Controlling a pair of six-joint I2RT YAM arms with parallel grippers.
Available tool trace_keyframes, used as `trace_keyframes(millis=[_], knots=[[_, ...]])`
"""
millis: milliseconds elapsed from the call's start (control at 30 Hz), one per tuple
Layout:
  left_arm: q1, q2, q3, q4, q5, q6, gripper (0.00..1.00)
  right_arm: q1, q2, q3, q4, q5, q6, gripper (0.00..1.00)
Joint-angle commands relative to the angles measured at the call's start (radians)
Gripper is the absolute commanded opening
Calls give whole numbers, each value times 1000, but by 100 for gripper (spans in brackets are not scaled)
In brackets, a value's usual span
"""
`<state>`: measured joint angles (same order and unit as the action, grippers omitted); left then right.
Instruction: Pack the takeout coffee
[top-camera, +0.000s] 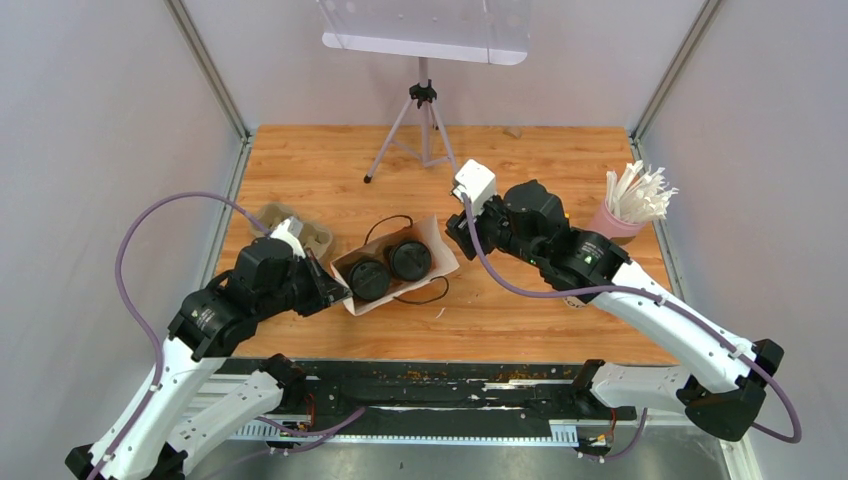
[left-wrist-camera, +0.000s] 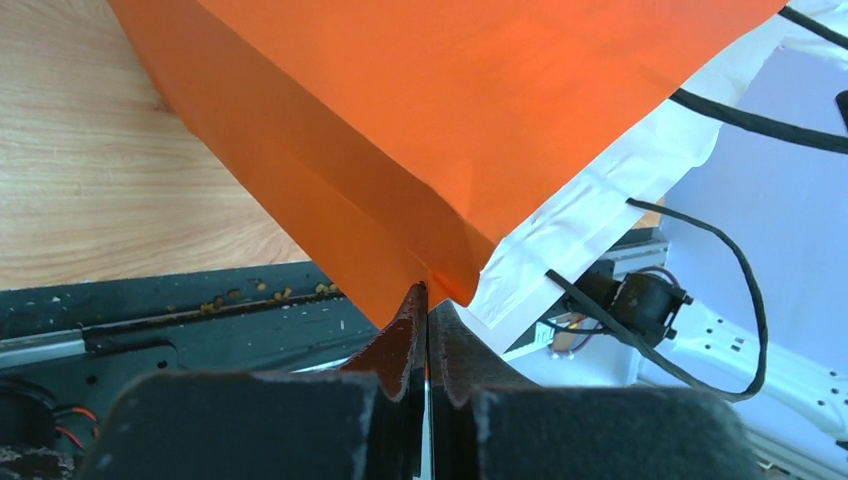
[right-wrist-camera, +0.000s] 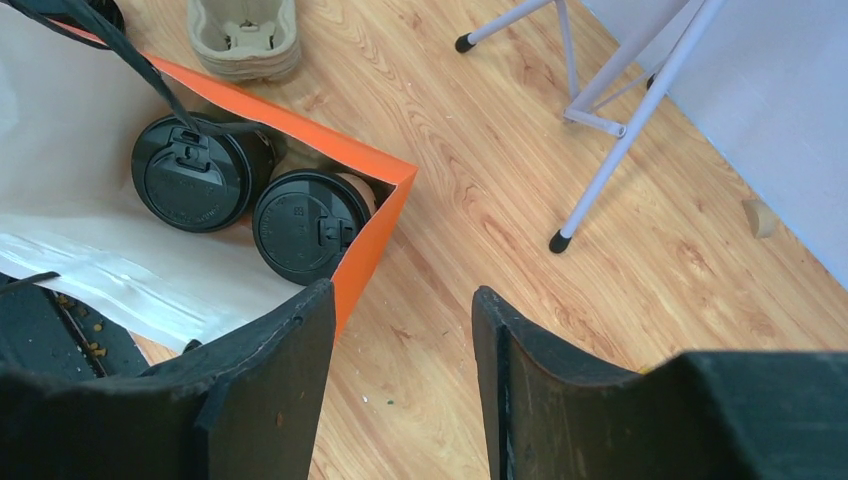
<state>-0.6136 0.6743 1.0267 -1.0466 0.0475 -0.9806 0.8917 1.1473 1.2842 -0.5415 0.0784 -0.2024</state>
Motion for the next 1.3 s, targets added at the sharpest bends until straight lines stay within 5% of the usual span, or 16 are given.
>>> trace_keyframes(millis=[0,1267], knots=[[-2,5,51,-8,-12,-74,0,-12,-27,-9,32,15,22,53],[-2,-48,20,-45,-96,-283,3,-42,-72,-41,21,-16,52,54]])
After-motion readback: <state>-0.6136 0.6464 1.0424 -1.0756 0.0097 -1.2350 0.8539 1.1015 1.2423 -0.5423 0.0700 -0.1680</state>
